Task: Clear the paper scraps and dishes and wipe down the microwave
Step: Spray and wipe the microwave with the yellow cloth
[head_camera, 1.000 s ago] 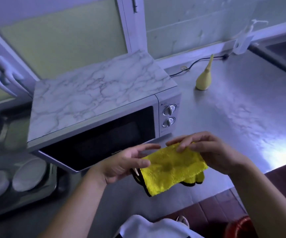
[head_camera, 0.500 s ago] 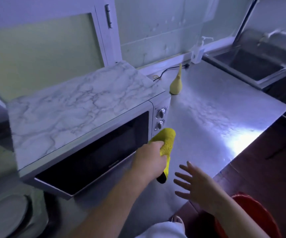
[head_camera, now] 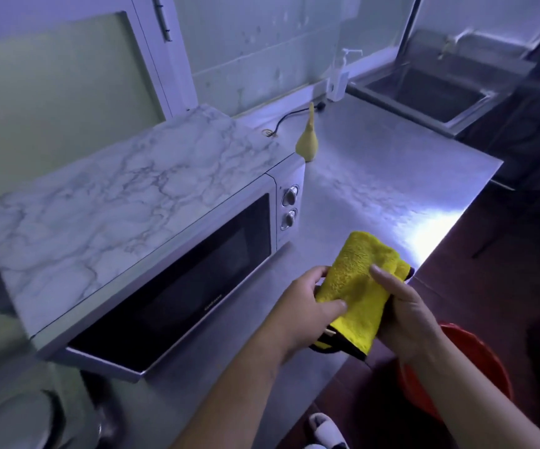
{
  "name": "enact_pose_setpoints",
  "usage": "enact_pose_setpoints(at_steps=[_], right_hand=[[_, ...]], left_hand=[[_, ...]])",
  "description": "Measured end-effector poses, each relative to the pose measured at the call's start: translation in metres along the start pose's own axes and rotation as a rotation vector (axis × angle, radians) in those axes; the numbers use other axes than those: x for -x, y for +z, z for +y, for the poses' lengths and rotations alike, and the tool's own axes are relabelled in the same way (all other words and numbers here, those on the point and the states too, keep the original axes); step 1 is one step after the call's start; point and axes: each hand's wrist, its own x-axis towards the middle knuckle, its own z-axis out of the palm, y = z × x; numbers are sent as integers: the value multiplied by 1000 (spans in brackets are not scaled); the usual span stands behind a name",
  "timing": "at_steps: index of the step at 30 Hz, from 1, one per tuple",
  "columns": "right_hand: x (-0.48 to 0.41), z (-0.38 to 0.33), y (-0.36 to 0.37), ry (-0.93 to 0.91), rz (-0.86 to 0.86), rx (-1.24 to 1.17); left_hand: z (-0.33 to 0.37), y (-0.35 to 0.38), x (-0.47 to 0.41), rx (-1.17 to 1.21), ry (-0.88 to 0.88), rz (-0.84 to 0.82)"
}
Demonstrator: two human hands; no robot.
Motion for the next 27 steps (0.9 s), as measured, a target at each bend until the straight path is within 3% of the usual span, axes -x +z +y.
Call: enact_pose_setpoints(at_steps=[4,8,11,16,19,23,27], right_hand=[[-19,-21,12,26,21,135],[-47,-27,17,-102,136,283],[-66,-20,21,-244,129,468],[-94,-4,44,-578,-22,662],[-114,-1,58,-779,7,668],[-148,10,87,-1104,94,698],[-171,41,115,-1260,223,871]], left_hand=[[16,-9,-1,-234,-11,118],[39,-48,-16,-653,152,686],[58,-84,-46,-774,180,887],[68,-137,-108,-1065,-60,830],[60,-149,-124,-1150,-173,838],[49,-150,-128,-1210,-149,891],[51,-150,-131,-1258,-118,924]])
